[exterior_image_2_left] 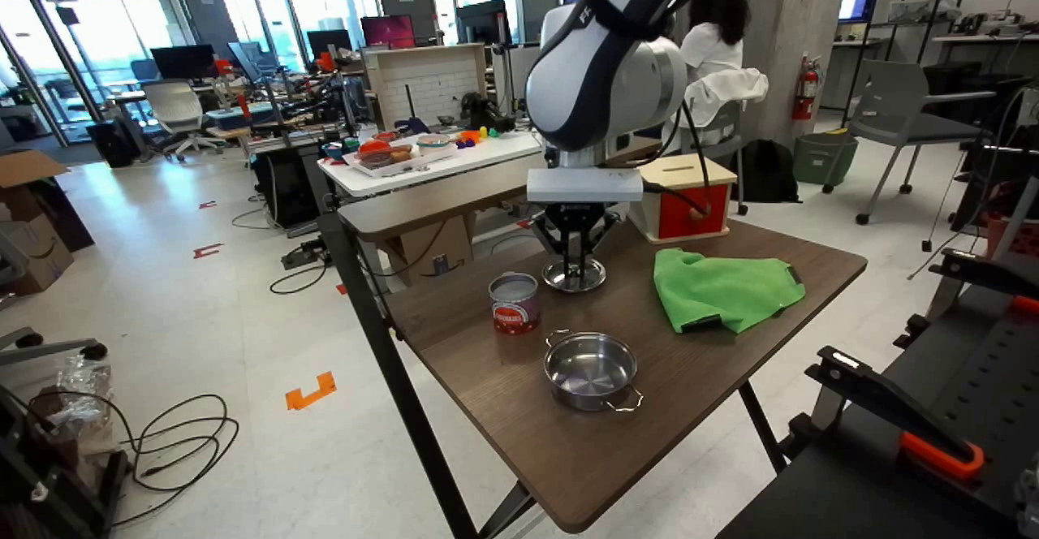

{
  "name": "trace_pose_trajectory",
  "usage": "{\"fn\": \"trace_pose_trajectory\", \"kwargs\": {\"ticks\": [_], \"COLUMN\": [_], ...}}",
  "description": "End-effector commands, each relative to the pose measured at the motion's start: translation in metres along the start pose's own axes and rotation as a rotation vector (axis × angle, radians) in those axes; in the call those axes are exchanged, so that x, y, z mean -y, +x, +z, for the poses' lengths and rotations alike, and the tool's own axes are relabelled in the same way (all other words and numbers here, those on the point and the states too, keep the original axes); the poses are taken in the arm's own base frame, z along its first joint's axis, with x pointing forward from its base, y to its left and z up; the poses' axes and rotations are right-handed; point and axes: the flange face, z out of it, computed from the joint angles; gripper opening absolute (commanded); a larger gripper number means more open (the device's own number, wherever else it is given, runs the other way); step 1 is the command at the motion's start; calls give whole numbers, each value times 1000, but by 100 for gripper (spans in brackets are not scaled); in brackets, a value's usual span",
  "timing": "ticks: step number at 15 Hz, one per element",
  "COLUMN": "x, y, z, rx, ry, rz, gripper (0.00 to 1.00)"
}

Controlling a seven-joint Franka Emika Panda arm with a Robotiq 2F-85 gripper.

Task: Fold the green towel, move the grey tin to the left, remove the lid from the silver pot

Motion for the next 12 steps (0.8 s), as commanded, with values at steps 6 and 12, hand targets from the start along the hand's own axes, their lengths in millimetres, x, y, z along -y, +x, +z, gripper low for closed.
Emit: {"fn": "trace_pose_trajectory", "kwargs": {"ticks": [6,12], "x": [14,24], "y": [-3,-21], "z": [6,-49], "rx": [20,25], "ry": [-16,-17], "rz": [8,43], "gripper": [51,95]}}
